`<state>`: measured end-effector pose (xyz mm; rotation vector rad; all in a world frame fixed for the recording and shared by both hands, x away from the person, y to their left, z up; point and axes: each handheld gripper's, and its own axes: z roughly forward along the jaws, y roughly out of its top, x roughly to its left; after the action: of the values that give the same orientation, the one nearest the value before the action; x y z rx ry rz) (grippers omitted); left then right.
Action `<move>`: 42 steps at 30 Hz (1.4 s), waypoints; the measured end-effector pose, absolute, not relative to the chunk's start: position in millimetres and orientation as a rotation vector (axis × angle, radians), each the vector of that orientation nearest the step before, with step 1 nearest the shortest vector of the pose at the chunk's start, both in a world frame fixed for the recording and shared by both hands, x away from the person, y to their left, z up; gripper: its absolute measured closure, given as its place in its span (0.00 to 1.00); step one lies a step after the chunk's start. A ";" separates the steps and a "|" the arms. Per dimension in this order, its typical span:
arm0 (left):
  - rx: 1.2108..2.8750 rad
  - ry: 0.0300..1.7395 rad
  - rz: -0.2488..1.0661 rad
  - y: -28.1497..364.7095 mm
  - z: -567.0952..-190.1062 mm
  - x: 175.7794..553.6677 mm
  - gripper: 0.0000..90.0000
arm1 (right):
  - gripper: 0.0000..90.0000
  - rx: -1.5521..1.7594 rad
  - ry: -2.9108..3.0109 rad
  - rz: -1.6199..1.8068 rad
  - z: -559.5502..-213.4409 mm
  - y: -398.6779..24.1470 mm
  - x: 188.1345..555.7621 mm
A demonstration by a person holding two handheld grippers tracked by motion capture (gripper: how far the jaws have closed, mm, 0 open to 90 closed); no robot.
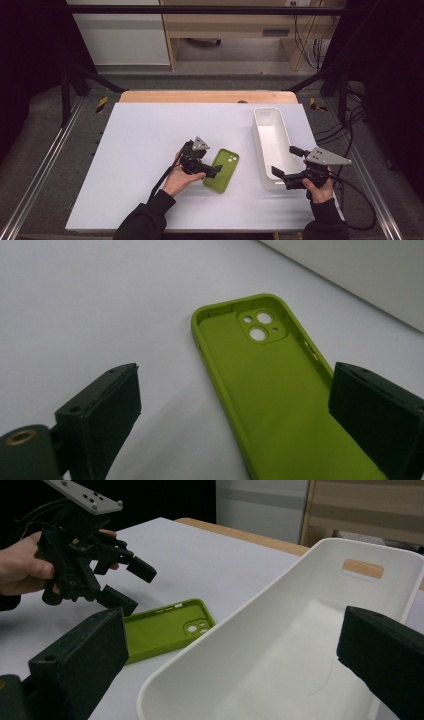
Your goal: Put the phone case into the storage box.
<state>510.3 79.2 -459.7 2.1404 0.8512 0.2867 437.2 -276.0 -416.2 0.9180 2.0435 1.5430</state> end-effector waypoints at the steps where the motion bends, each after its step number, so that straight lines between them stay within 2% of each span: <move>1: 2.142 0.853 0.289 78.7 -460.5 509.9 0.10 | 0.00 0.917 2.043 1.542 -416.2 -276.1 437.3; 10: 2.152 0.905 0.288 78.2 -466.3 508.7 0.16 | 0.01 0.920 2.044 1.542 -416.2 -275.9 437.2; 28: 2.180 0.954 0.283 76.4 -470.7 505.1 0.52 | 0.00 0.924 2.041 1.544 -415.8 -276.5 437.0; 42: 2.204 0.965 0.263 75.4 -471.6 503.9 0.73 | 0.01 0.921 2.041 1.543 -416.0 -276.5 437.2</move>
<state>503.9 75.4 -471.6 2.2042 0.9645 0.2629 437.2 -276.5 -416.0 0.9212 2.0410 1.5430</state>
